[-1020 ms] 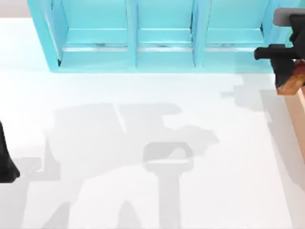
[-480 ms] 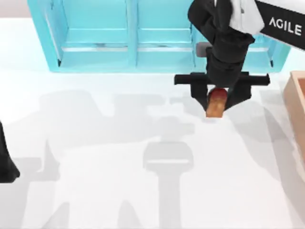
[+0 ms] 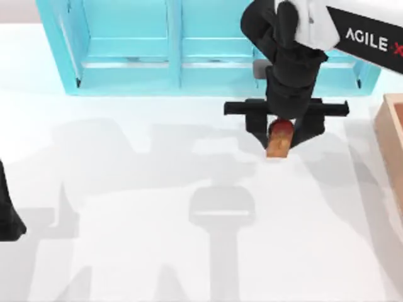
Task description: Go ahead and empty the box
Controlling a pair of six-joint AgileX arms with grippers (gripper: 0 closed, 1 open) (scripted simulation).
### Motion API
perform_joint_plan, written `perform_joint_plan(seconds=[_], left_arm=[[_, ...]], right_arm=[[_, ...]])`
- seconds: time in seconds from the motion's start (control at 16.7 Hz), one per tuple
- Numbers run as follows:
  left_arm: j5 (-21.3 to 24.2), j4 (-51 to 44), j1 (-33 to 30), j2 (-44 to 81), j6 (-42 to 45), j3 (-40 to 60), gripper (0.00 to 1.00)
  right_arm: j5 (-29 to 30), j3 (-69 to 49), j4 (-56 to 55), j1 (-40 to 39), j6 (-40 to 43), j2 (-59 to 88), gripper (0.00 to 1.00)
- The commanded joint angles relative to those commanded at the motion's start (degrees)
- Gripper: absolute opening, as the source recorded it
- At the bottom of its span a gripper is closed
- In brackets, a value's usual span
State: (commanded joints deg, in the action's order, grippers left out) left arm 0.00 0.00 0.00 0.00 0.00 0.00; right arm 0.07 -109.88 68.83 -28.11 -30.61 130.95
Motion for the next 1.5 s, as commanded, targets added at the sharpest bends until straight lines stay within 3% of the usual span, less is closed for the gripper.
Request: perform_joint_plan(seconds=[0.6, 1.38, 1.5], left_arm=[[0.0, 0.0, 0.0, 0.0, 0.0, 0.0, 1.00], [0.0, 0.0, 0.0, 0.0, 0.0, 0.0, 1.00], [0.0, 0.0, 0.0, 0.0, 0.0, 0.0, 1.00]], right_arm=[[0.2, 5.7, -7.9, -0.3, -0.1, 2.1, 0.00], [0.2, 5.7, -7.9, -0.3, -0.1, 2.1, 0.98], [0.2, 5.7, -7.9, -0.3, -0.1, 2.1, 1.00]])
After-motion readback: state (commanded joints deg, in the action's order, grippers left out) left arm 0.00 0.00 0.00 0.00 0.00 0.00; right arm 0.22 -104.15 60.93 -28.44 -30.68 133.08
